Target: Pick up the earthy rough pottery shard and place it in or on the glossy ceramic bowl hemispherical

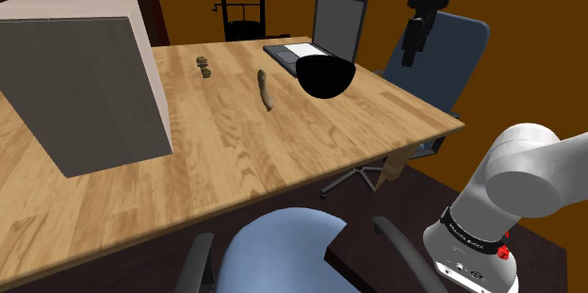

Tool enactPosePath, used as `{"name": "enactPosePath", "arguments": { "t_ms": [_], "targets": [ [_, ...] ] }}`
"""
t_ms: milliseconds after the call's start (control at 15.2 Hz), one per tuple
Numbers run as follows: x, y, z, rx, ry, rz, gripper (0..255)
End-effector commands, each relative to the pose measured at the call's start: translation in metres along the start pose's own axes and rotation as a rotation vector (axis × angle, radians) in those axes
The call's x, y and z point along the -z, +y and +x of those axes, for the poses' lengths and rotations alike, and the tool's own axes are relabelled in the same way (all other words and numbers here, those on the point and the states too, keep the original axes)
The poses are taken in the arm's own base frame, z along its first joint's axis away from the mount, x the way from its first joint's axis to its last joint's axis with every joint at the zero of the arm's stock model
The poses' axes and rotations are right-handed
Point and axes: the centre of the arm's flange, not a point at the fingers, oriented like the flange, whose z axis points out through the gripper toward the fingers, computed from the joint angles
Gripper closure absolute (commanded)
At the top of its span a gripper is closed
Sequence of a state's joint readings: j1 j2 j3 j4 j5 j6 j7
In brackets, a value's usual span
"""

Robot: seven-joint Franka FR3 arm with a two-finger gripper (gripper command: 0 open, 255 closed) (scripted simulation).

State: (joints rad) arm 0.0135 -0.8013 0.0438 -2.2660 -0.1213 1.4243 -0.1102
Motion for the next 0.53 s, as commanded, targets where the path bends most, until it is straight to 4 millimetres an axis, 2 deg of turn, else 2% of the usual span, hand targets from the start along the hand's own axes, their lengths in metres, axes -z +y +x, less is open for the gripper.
{"name": "enactPosePath", "arguments": {
  "t_ms": [0,462],
  "targets": [
    [0.000,0.000,0.000,0.000,0.000,0.000,0],
    [-0.011,-0.048,0.075,-0.091,0.008,0.018,0]
  ]
}}
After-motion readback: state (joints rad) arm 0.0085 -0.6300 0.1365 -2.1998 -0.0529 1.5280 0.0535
